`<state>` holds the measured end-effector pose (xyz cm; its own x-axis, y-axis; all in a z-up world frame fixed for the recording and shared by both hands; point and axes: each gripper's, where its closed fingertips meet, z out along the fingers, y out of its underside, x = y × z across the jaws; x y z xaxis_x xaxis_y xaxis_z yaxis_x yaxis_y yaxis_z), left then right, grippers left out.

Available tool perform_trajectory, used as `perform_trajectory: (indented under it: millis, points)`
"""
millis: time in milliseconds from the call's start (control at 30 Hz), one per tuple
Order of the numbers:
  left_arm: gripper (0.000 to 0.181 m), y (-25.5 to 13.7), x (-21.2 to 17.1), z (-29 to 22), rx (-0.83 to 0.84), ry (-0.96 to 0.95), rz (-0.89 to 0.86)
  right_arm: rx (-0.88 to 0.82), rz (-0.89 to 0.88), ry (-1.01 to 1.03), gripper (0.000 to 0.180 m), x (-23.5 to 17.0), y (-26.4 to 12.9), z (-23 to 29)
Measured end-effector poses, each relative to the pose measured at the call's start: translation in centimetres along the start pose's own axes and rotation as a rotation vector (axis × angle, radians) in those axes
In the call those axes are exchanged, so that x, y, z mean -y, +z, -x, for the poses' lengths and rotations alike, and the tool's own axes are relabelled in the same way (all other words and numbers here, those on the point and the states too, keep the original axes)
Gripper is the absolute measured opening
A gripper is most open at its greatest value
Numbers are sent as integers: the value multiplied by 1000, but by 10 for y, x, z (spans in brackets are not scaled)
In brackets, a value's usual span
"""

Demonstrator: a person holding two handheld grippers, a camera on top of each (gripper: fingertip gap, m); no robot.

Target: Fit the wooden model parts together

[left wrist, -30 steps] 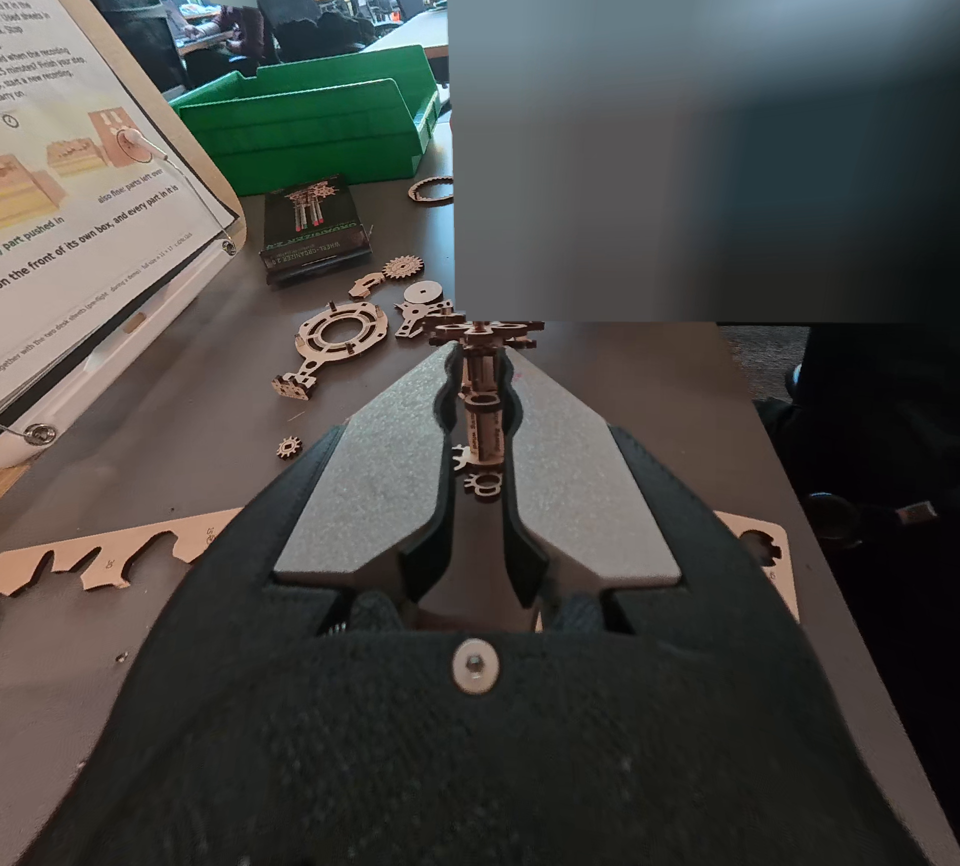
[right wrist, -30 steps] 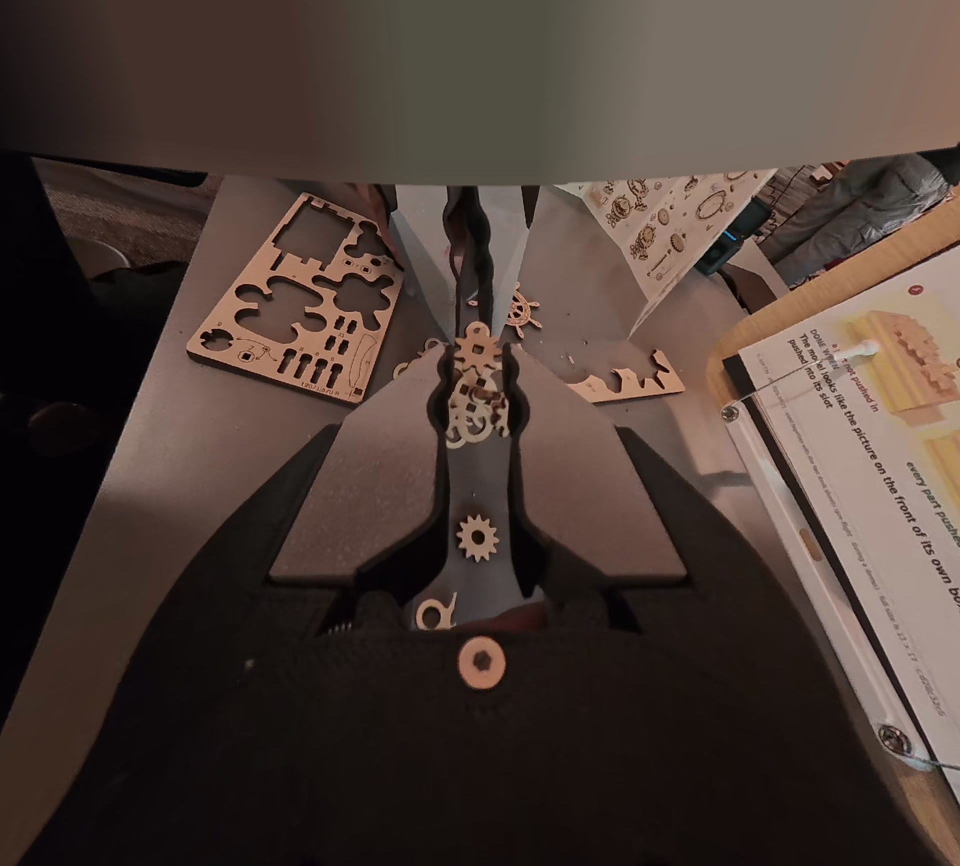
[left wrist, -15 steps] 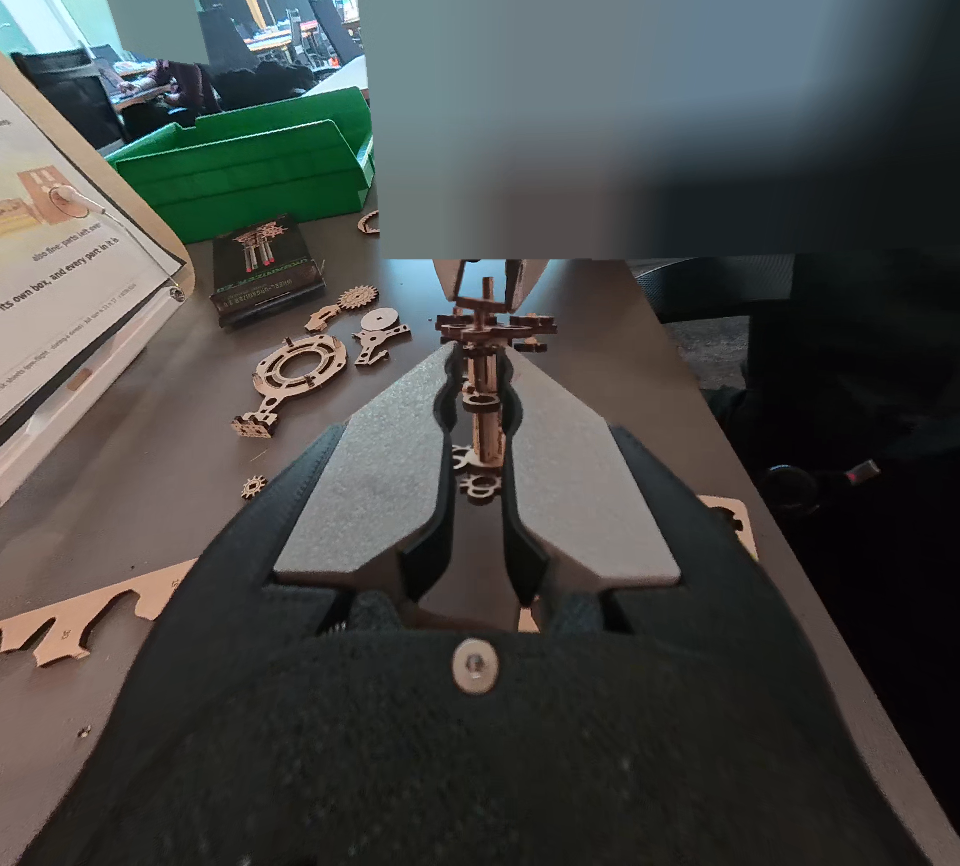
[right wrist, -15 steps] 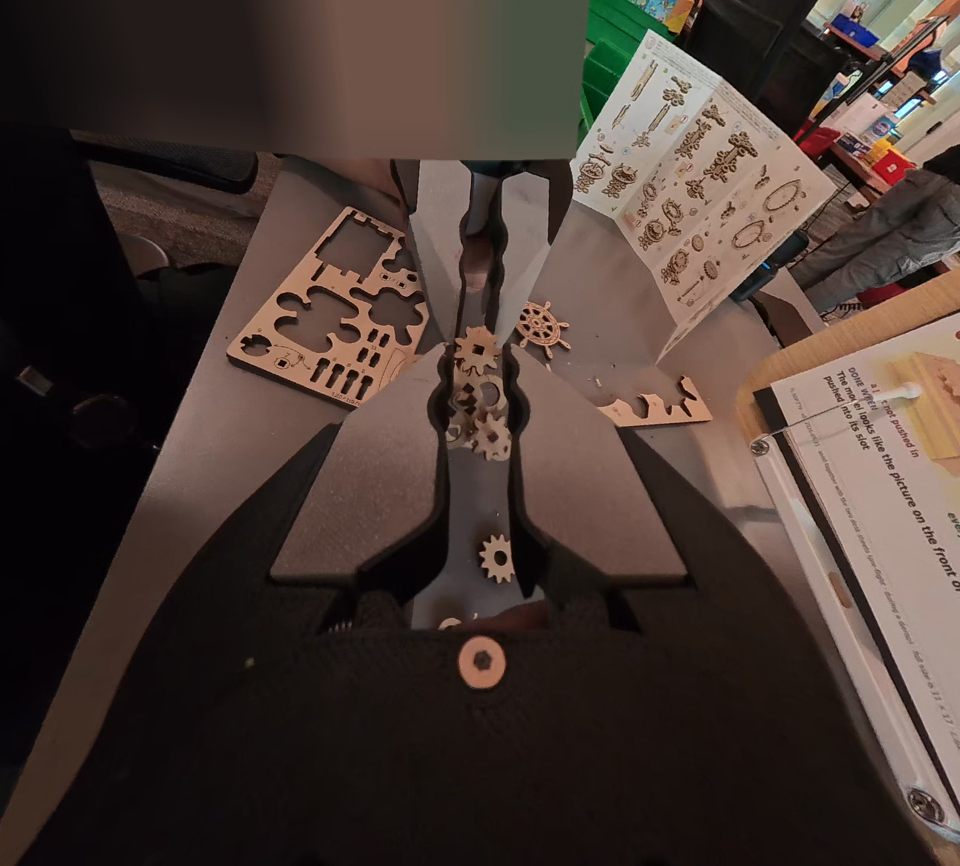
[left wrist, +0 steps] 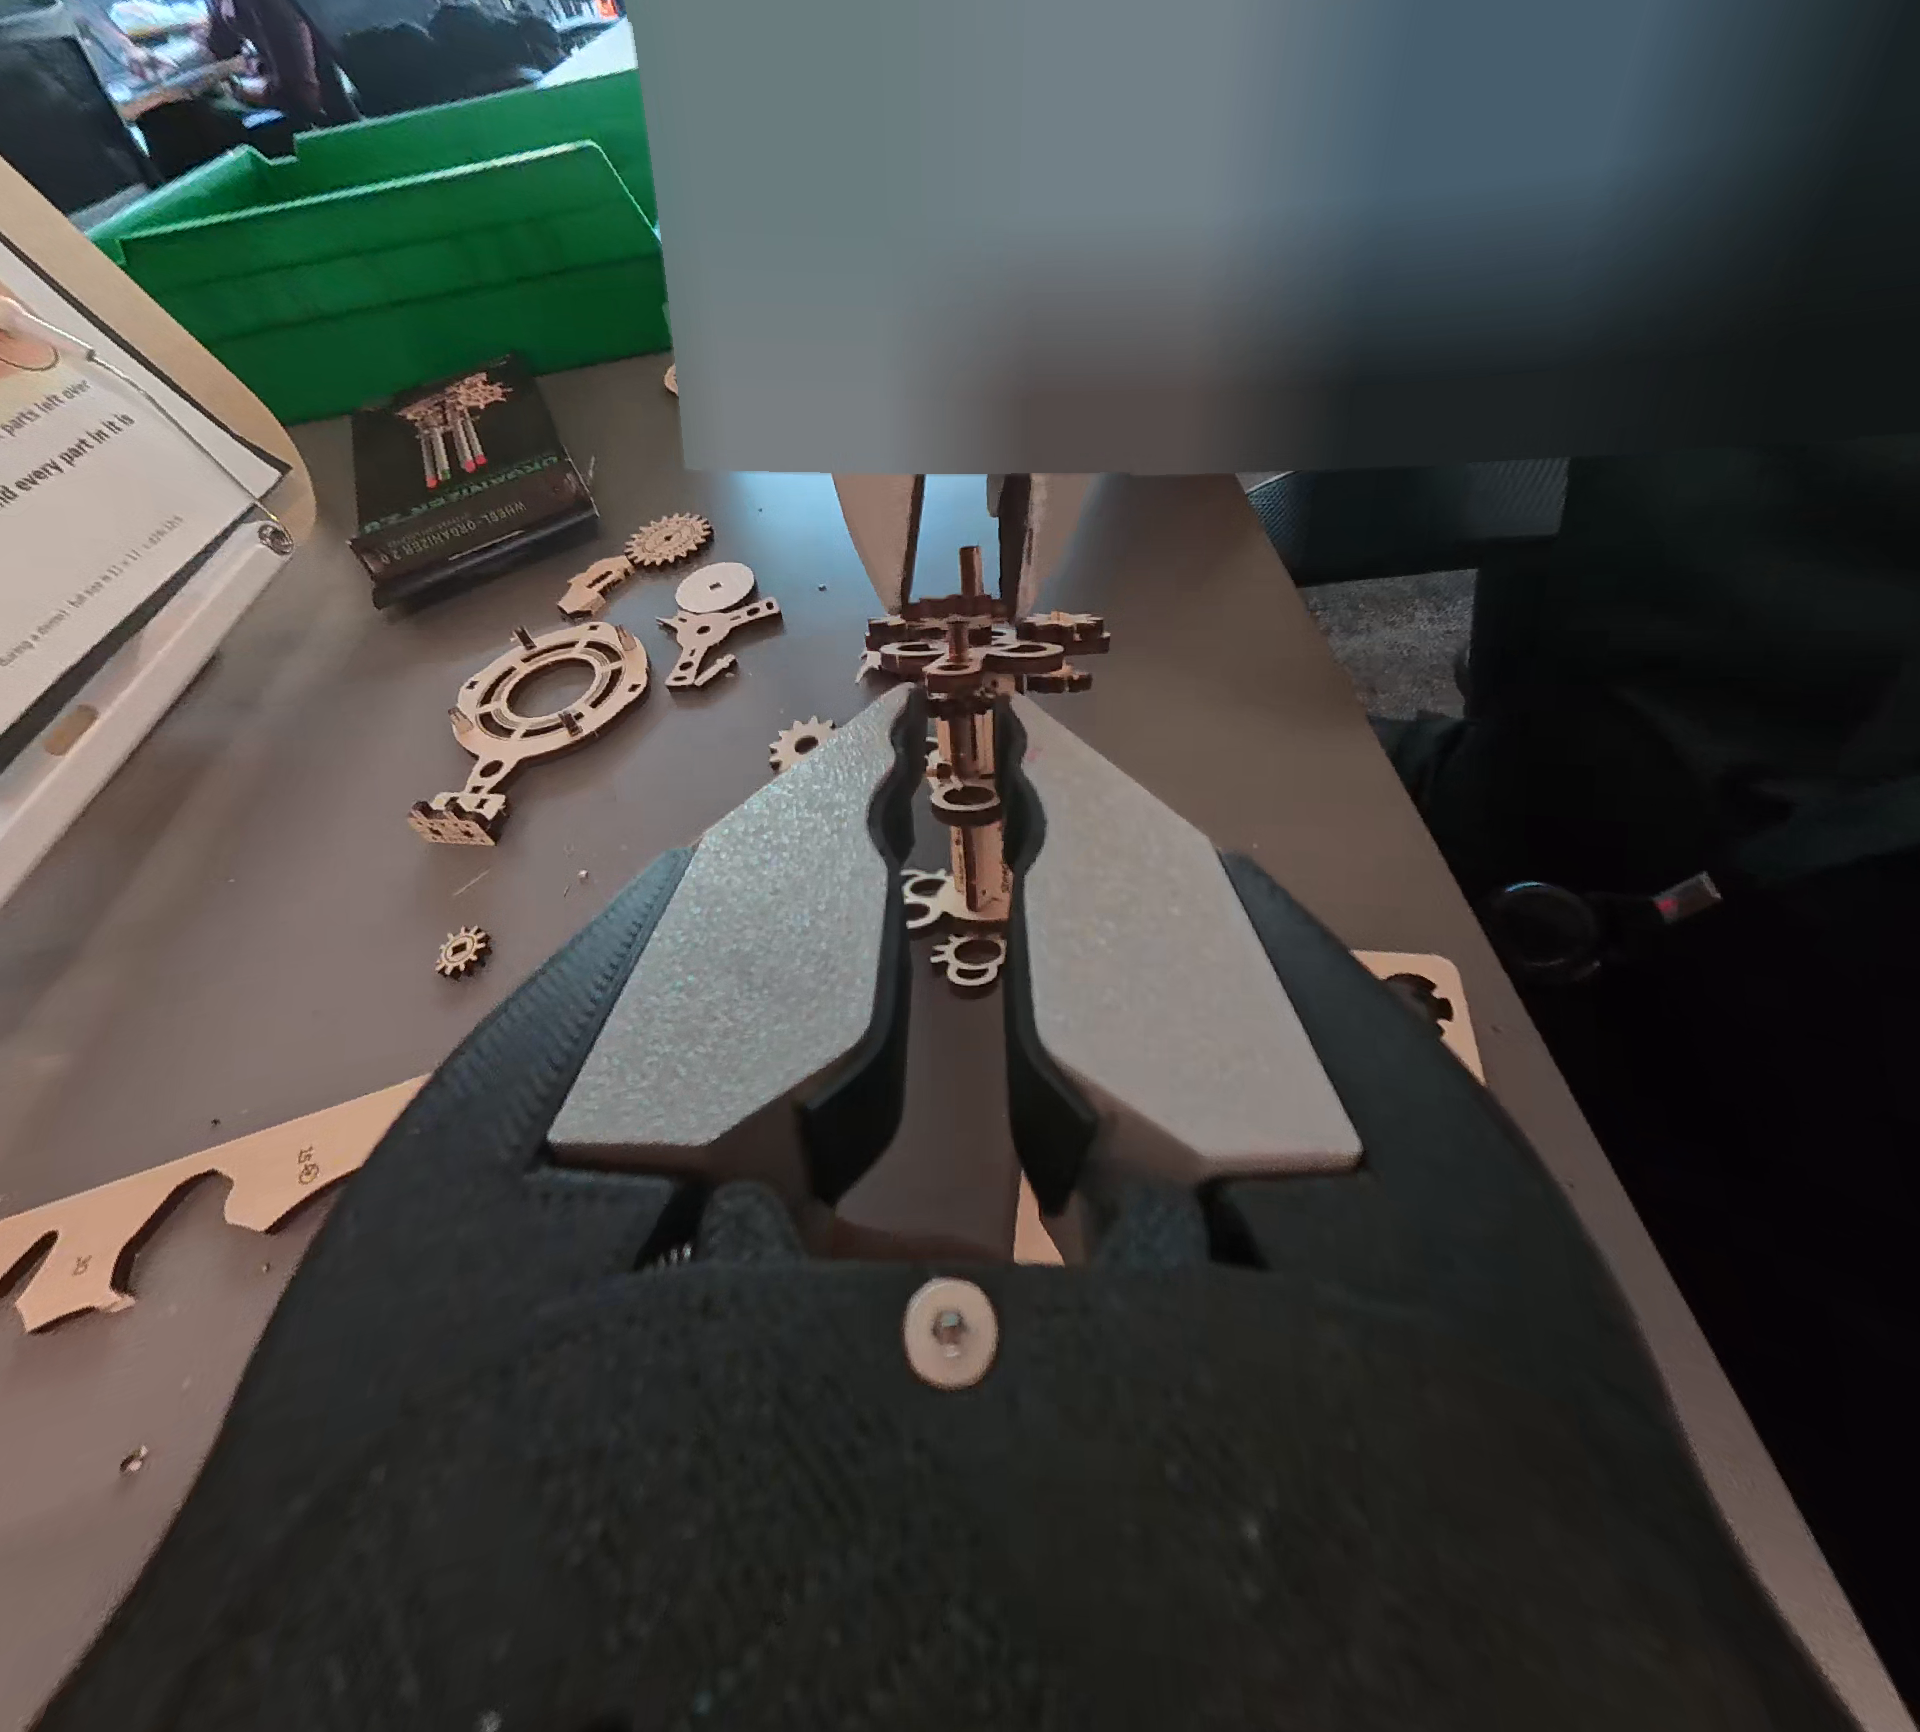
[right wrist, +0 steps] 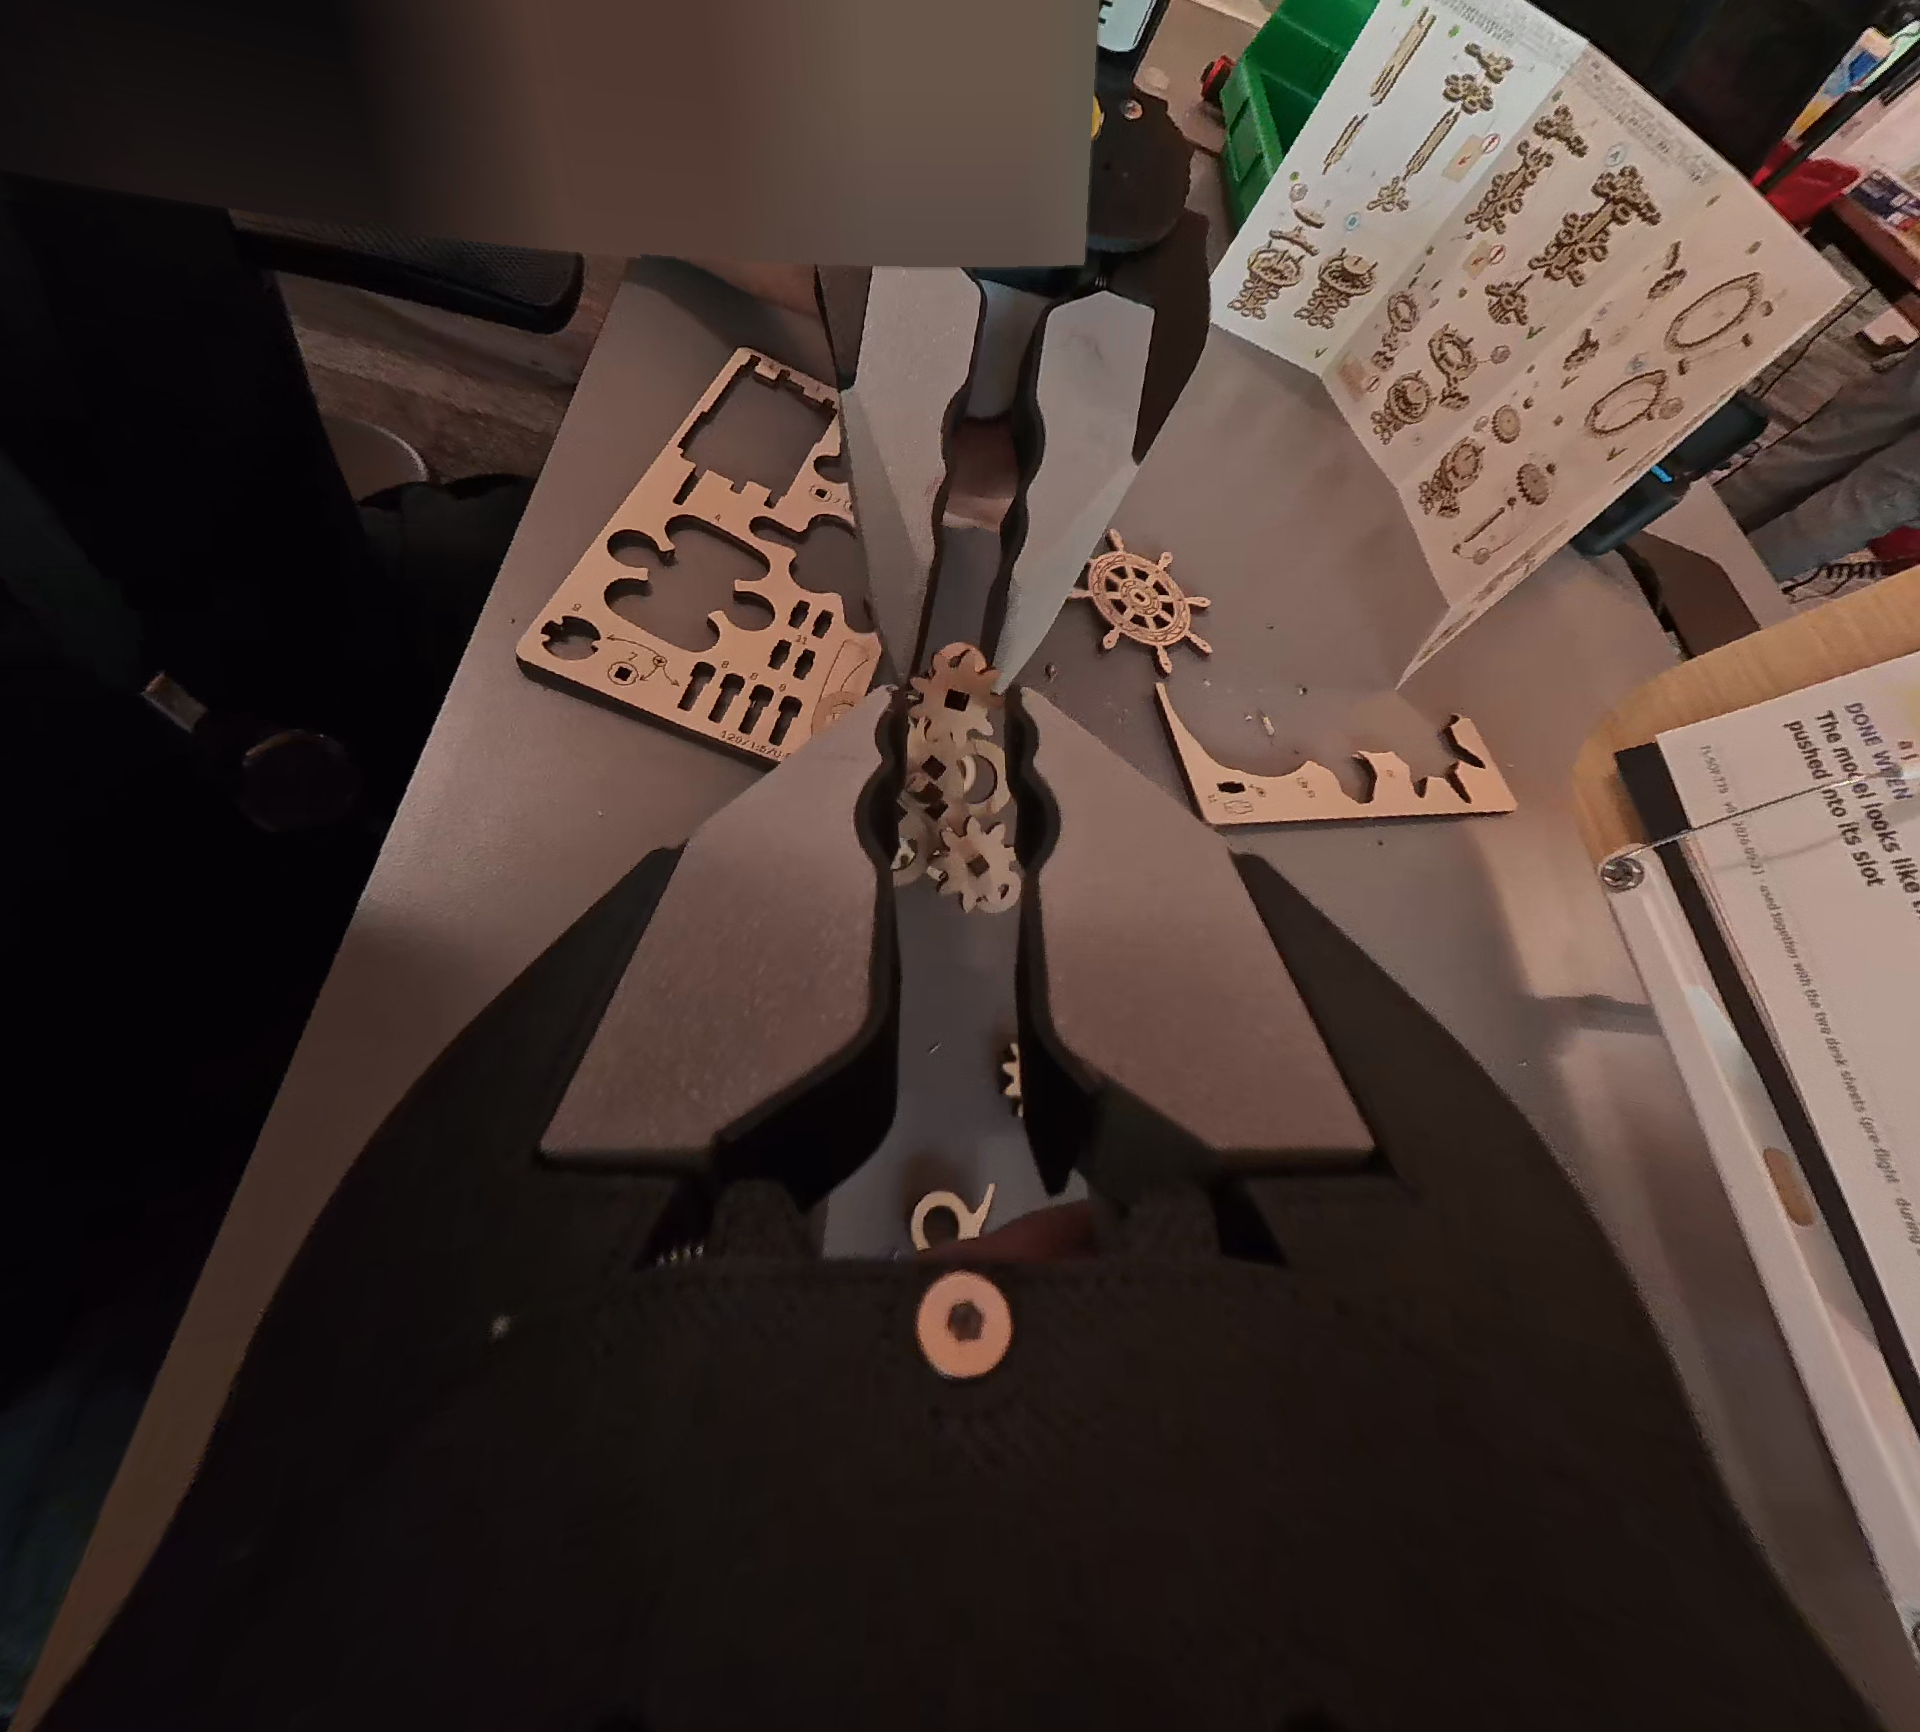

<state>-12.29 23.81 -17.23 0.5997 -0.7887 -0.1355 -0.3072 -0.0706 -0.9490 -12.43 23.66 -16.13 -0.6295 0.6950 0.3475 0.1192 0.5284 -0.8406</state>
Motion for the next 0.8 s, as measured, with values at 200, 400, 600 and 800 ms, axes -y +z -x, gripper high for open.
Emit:
perform_trajectory:
  millis: [200, 400, 600, 800]
  points:
    - [10, 3, -2, 1, -16, -84, 22, 7, 41, 0, 15, -5, -1, -1]
    - [10, 5, -6, 4, 0, -131, 66, 35, 26, 62, 15, -8, -1, -3]
    - [10, 5, -5, 5, 9, -151, 60, 80, 3, 135, 15, -9, -3, -5]
    - [10, 5, -1, 6, 11, -161, 45, 95, -77, 207, 15, 0, -13, -13]
